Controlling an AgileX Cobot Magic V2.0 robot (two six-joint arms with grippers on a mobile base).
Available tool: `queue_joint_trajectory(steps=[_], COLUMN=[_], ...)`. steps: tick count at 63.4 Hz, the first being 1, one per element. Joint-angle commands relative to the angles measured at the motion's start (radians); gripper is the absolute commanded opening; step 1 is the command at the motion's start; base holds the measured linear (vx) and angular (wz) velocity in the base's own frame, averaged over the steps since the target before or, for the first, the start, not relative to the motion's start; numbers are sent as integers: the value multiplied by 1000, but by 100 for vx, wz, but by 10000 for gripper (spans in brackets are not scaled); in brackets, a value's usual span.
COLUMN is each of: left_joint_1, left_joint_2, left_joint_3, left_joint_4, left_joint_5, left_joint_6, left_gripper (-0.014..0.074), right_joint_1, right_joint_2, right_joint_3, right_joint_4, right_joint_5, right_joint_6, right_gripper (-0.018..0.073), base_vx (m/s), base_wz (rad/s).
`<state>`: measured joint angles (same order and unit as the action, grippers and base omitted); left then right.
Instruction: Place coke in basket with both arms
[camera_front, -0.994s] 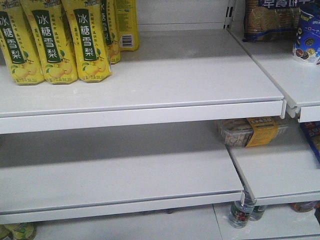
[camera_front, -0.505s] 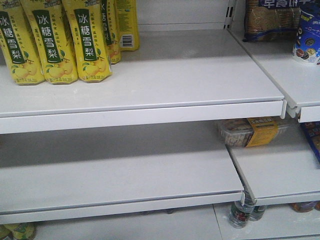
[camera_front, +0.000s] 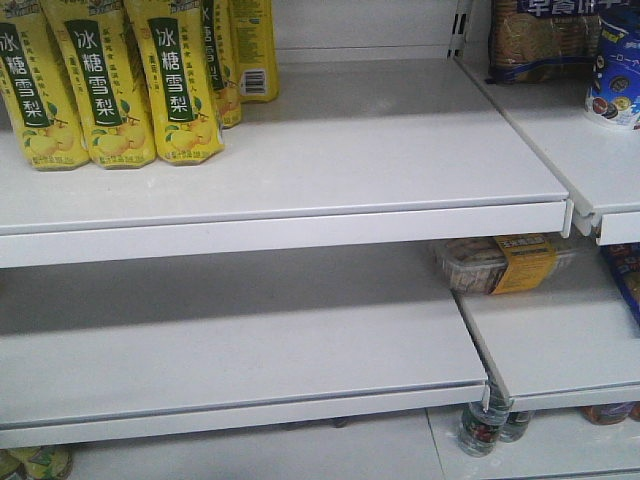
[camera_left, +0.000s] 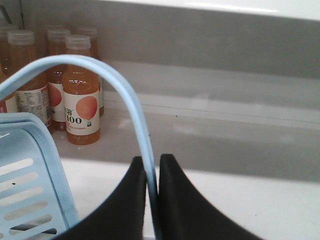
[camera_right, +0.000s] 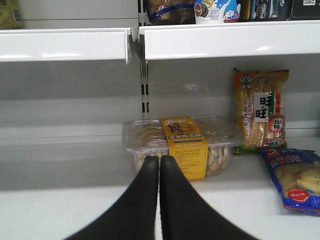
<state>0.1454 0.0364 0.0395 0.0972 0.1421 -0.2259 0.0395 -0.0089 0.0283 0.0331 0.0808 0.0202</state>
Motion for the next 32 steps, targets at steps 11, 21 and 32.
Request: queue_joint_trajectory(steps=[11, 21, 32], left_joint_1=[-1, -1, -1], left_joint_2=[4, 4, 4], left_joint_3=[1, 1, 1], left_joint_4=[47, 47, 47], left_joint_5=[-165, -165, -165], left_joint_6=[36, 36, 36], left_gripper=[-6, -6, -6], right_joint_1=[-8, -8, -8], right_joint_2=[-18, -18, -18], right_joint_3=[16, 16, 15], right_joint_4=[-8, -8, -8], right_joint_5=[-76, -74, -74], right_joint_6=[-3, -4, -5], right_gripper=[-2, -2, -2], base_vx=[0, 0, 0], base_wz=[0, 0, 0])
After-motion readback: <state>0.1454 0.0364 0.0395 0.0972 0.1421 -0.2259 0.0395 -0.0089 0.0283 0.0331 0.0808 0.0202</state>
